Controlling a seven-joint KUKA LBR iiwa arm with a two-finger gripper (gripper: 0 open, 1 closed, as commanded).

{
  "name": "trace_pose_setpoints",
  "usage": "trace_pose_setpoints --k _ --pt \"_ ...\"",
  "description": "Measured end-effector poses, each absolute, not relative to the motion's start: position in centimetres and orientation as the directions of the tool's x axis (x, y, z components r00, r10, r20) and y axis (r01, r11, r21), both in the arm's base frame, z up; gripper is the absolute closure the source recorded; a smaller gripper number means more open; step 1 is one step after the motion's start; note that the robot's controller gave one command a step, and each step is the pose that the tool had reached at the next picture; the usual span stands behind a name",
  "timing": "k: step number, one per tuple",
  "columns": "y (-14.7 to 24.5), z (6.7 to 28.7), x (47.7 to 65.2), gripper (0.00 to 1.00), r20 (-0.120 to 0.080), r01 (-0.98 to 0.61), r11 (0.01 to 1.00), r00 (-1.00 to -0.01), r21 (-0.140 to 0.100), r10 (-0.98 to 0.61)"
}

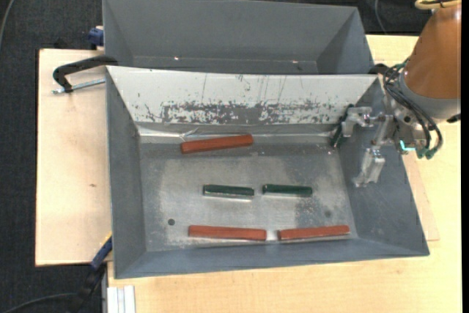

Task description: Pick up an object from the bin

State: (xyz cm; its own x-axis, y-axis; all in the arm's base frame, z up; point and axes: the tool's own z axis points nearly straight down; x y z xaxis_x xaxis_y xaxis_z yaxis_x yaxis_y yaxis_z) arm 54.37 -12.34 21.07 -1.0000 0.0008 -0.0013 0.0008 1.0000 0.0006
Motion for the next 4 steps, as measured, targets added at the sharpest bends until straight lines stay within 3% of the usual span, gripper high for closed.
trace_pose_setpoints --k 1,2,3,4 --pt "-10.0 7.0 55.0 0.0 0.0 -0.059 0.998 -0.998 0.001 -0.059" --pt "-4.5 7.1 54.4 0.0 -0.001 -0.202 0.979 -0.979 0.001 -0.202" --pt "-4.5 7.1 54.4 1.0 -0.001 -0.202 0.979 -0.979 0.001 -0.202" --pt "-9.6 22.7 54.8 1.0 -0.015 -0.038 0.999 -0.999 -0.003 -0.038"
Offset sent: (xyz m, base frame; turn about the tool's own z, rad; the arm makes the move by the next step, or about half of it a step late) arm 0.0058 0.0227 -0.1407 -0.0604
